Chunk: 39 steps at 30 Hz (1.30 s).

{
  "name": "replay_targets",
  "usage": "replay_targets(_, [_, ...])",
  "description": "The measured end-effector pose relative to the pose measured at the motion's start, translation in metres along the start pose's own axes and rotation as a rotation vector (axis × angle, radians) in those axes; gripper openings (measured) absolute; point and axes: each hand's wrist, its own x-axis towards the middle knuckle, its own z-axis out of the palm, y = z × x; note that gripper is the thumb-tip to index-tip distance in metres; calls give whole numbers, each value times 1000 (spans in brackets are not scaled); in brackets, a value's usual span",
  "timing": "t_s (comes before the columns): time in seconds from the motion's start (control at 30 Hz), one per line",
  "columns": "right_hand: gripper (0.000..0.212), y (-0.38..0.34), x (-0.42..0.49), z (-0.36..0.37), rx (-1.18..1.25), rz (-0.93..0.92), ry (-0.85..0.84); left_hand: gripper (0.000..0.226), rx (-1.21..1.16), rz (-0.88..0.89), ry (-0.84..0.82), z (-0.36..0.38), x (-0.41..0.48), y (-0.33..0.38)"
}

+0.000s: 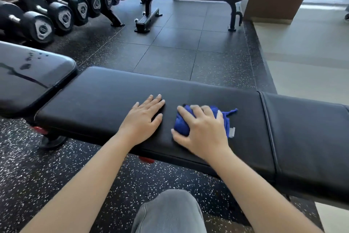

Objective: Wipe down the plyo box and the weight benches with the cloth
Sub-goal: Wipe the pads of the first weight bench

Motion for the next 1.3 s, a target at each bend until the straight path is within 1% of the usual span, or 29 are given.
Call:
replay_targets(0.03, [60, 4, 18, 4, -17, 8, -32, 49, 11, -5, 12, 0, 3, -2])
replay_targets(0.13, [59, 20, 84, 17, -36, 63, -205, 48, 12, -25, 40, 3, 6, 1])
replay_targets(0.23, [57, 26, 122, 30, -23, 114, -234, 47, -26, -30, 55, 4, 5, -1])
replay_targets(0.37, [59, 15, 98, 31, -56, 75, -185, 47, -32, -70, 73, 5, 6, -4])
replay_targets(0.5, [62, -14, 24, 15, -14, -9, -25, 48, 1, -52, 13, 4, 7, -4])
replay_targets(0.6, [59, -28, -16, 6, -5, -44, 44, 48, -10, -5, -24, -2, 3, -9])
replay_targets(0.7, [58, -30, -11, 5, 24, -26, 44, 48, 28, -14, 12, -7, -4, -26])
replay_targets(0.8, [59, -28, 25, 9, -11, 0, -5, 49, 36, -72, 53, -10, 0, -31])
replay_targets(0.9, [57, -16, 85, 21, -11, 45, -207, 49, 46, -82, 48, -8, 3, -27])
replay_targets(0.93, [57, -11, 102, 27, -14, 56, -229, 49, 38, -80, 48, -7, 3, -28])
replay_targets(1.0, [56, -6, 126, 37, -24, 74, -220, 49, 14, -84, 53, -5, 2, -30])
replay_targets(1.1, [57, -12, 125, 42, -48, 88, -206, 48, -34, -79, 91, -4, 4, -33])
replay_targets(1.2, [59, -32, 84, 31, -50, 41, -169, 47, -100, -78, 119, -7, 3, -35])
replay_targets(1.27, [61, -49, 45, 24, -35, -3, -63, 46, -112, -59, 101, -8, -1, -38])
replay_targets(1.3, [62, -56, 28, 21, -18, -7, -36, 46, -97, -42, 75, -9, -2, -40])
